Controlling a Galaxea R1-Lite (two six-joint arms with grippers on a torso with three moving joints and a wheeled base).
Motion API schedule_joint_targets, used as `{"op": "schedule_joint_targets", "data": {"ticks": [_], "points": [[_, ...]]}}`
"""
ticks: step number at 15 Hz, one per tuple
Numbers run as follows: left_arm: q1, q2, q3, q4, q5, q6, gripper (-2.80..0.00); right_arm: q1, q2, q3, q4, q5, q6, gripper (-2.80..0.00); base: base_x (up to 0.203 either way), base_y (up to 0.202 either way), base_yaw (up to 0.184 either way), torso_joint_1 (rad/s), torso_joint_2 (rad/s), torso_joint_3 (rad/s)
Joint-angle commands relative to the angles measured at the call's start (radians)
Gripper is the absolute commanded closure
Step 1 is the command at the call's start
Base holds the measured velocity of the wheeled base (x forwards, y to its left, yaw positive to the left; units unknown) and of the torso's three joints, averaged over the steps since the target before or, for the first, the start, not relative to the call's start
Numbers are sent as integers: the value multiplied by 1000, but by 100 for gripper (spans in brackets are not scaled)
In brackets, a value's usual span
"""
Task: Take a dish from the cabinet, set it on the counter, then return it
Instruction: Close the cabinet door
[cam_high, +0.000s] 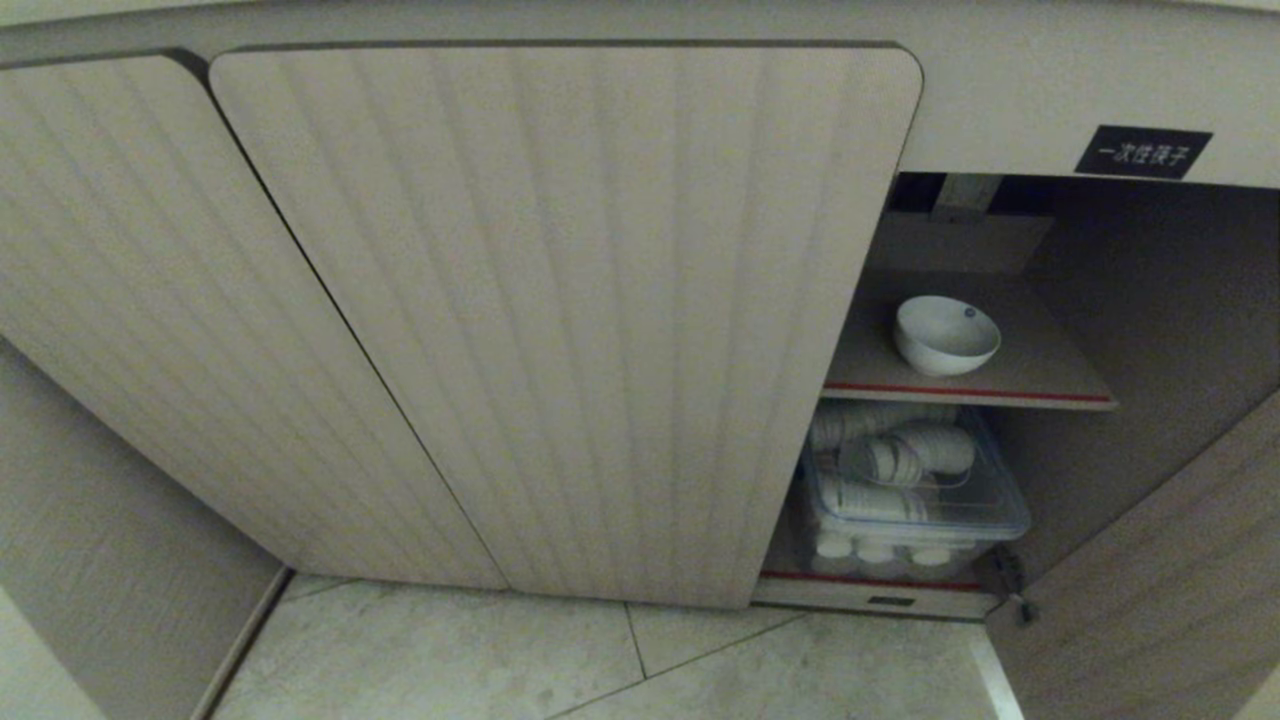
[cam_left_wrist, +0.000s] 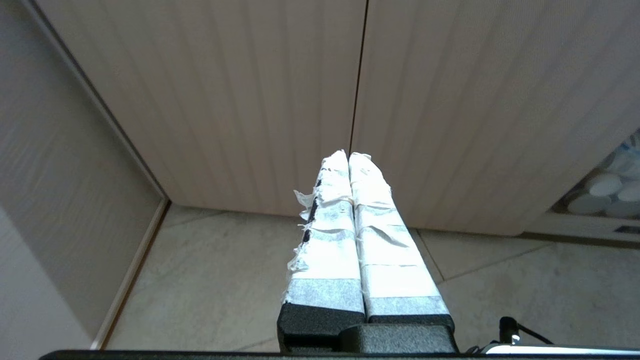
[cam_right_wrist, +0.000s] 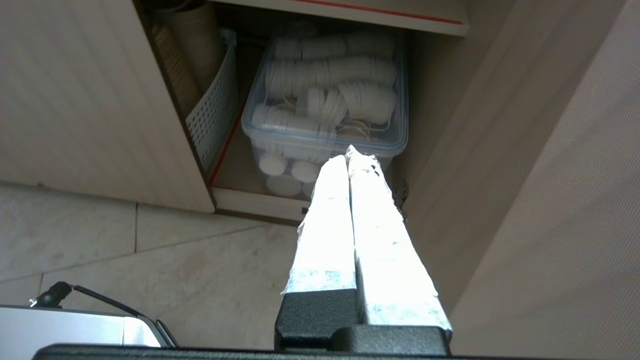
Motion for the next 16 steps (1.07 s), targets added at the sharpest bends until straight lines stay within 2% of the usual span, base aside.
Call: {"op": "schedule_joint_targets", "data": {"ticks": [1,16], "points": [[0,0,0,0,1,0,0,0,2,0,-1,1,-2,0,-79,0,3,16,2,-2],[0,0,0,1,2,1,0,0,2,0,-1,-1,-1,0,-183,0,-1,2,3,2]]}}
